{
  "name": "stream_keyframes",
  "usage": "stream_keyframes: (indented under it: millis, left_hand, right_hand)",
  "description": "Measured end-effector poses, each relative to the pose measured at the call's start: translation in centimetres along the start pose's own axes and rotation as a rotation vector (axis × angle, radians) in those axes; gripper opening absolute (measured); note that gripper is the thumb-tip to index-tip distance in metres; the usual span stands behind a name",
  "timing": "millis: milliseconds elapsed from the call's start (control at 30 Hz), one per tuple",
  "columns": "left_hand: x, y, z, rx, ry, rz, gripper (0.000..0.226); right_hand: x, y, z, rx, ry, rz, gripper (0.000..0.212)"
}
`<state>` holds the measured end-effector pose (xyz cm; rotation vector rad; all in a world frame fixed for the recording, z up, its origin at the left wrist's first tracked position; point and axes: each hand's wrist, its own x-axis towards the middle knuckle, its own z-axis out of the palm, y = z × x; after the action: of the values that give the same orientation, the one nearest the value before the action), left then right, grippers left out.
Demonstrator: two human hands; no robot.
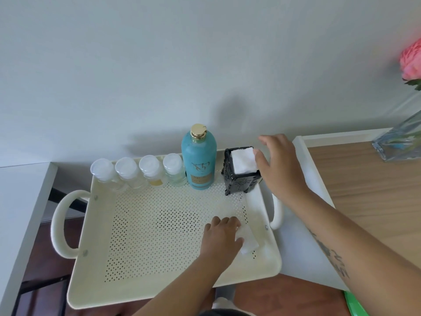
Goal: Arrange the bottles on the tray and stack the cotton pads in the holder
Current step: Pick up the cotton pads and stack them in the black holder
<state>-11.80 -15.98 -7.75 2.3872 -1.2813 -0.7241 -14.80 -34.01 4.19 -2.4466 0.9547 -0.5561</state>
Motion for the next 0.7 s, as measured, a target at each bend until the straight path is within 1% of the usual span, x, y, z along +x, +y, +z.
stream_keyframes:
  millis: [33,100,167,233,300,367,467,567,633,700]
  left_hand:
    - [-0.1,-0.1,0.0,-0.006,-0.002,0.003,0.028]
    - [-0.2,-0.5,-0.1,-0.027,0.005,0.007,0.023]
    - [-0.4,-1.1,-0.4,-0.056,0.028,0.003,0.02]
    - [-0.6,-1.9,-1.1,-0.079,0.057,-0.014,0.02]
    - [-0.7,-2.8,-1.9,-0.1,0.085,-0.049,0.02]
    - [-0.8,-3.7,-2.8,-0.158,0.105,-0.099,0.017]
    - [-0.9,-4.5,-3.9,-0.257,0.102,-0.174,0.011]
    - [-0.9,-5.1,-4.4,-0.353,0.09,-0.273,0.005]
    - [-1.1,-5.5,-4.6,-0.442,0.105,-0.332,0.005]
    - [-1.4,-5.9,-4.7,-0.538,0.129,-0.391,0.007]
  right_hand:
    - [-0.4,-0.2,-0.1,-0.03,0.036,-0.062,0.032]
    - [-1.4,-0.5,0.1,-0.075,0.056,-0.186,0.03]
    - [-2.5,-0.7,0.6,-0.137,0.033,-0.297,0.033]
    - [-3.4,-0.7,1.4,-0.216,-0.025,-0.366,0.037]
    - [-4.0,-0.6,2.0,-0.279,-0.089,-0.387,0.04]
    - [-4.2,-0.4,2.4,-0.305,-0.117,-0.387,0.039]
    - [-4.0,-0.2,2.5,-0.328,-0.161,-0.366,0.038]
    - [-3.6,-0.2,2.5,-0.331,-0.215,-0.355,0.041]
    - [-3.5,-0.2,2.3,-0.32,-0.203,-0.354,0.045]
    - [-3.6,-0.2,2.2,-0.308,-0.151,-0.361,0.047]
